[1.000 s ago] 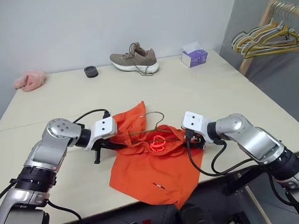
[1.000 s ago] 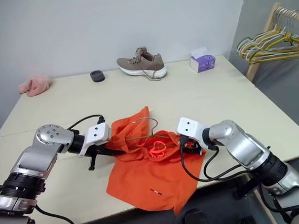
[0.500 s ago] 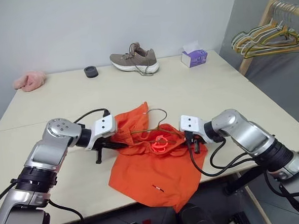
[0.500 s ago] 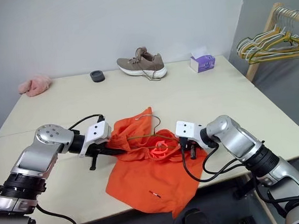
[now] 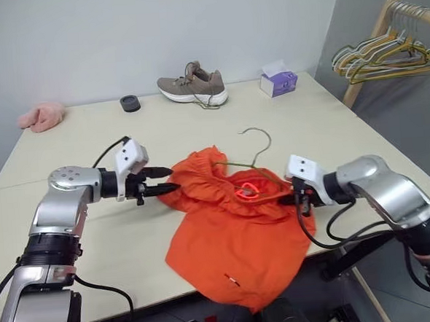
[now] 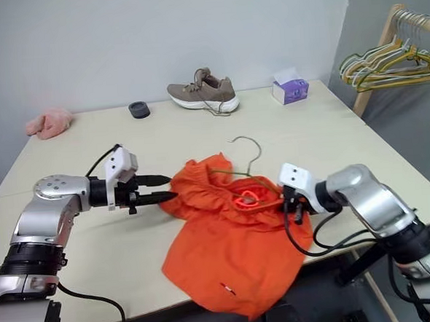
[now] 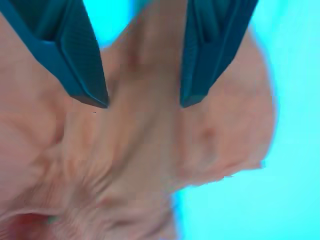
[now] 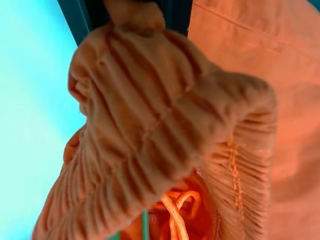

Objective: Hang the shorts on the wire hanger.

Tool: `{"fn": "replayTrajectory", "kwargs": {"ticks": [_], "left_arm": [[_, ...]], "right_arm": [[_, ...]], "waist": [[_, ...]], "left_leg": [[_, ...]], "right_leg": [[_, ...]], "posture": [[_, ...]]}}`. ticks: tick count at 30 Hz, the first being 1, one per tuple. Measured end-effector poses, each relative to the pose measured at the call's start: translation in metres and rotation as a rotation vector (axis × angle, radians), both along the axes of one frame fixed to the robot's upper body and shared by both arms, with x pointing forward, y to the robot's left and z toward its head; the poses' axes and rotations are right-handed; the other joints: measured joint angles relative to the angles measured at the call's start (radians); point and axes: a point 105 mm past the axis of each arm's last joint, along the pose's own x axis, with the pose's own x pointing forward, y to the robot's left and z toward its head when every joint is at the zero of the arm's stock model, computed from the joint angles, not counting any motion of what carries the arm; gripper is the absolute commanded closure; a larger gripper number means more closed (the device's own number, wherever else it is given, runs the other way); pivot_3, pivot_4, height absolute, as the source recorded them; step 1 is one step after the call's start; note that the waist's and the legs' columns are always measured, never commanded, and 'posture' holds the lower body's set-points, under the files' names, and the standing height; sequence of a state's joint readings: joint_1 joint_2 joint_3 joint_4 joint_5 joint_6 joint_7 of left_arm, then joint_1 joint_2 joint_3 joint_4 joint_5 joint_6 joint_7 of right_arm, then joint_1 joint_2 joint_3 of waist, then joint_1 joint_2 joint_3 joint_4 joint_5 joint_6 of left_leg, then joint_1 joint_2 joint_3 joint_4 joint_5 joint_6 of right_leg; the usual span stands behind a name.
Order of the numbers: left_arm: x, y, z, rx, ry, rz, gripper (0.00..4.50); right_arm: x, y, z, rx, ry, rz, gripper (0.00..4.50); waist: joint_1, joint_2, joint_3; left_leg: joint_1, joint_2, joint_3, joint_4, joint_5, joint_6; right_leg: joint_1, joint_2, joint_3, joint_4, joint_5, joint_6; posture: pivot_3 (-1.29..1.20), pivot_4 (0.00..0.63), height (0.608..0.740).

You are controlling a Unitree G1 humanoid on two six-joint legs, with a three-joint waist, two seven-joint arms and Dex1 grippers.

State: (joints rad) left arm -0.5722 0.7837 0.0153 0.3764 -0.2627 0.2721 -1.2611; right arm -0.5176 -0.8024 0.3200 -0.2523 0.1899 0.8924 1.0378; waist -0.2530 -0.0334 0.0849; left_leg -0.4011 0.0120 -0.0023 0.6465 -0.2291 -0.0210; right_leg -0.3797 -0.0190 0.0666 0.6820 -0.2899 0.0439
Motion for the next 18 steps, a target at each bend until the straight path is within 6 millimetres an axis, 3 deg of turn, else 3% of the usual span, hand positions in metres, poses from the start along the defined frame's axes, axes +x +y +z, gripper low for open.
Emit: {"fn": "replayTrajectory", "kwargs": {"ticks": [3,6,12,15,18], "left_arm": [[0.010,0.015,0.011,-0.031,-0.048,0.086,2.19],[0.008,0.010,0.017,-0.099,-0.034,0.081,2.19],[-0.024,-0.050,0.029,-0.279,0.085,-0.170,2.19],[-0.046,-0.091,0.042,-0.317,0.084,-0.362,1.68],[-0.060,-0.121,0.049,-0.364,0.088,-0.487,0.75]], "right_arm": [[-0.006,-0.016,-0.005,0.020,0.025,-0.098,4.50],[-0.011,-0.034,-0.005,0.065,0.038,-0.227,4.50],[-0.021,-0.074,-0.004,0.102,0.037,-0.489,4.50],[-0.039,-0.098,-0.007,0.152,0.072,-0.672,4.50],[-0.052,-0.118,-0.010,0.152,0.081,-0.813,4.50]], "waist": [[0.000,0.000,0.000],[0.002,0.000,0.000],[-0.001,0.000,0.000],[0.000,0.000,0.000],[-0.002,0.001,0.000]], "left_leg": [[0.000,0.000,0.001,0.000,0.000,0.000],[-0.001,-0.001,0.001,0.000,0.000,0.000],[0.000,-0.001,0.002,0.000,0.000,0.000],[0.001,0.000,0.001,0.000,0.000,0.000],[0.002,-0.001,0.004,0.000,0.000,0.000]], "right_leg": [[0.000,0.000,0.000,0.000,0.000,0.000],[0.001,0.000,0.001,-0.001,0.000,0.000],[0.000,0.001,0.002,0.000,-0.002,0.003],[0.002,0.004,0.002,-0.001,-0.003,0.005],[0.003,0.004,0.004,-0.001,-0.003,0.005]], "posture": [[-0.28,0.045,0.740],[-0.29,0.048,0.740],[-0.33,0.059,0.740],[-0.34,0.062,0.740],[-0.36,0.065,0.740]]}}
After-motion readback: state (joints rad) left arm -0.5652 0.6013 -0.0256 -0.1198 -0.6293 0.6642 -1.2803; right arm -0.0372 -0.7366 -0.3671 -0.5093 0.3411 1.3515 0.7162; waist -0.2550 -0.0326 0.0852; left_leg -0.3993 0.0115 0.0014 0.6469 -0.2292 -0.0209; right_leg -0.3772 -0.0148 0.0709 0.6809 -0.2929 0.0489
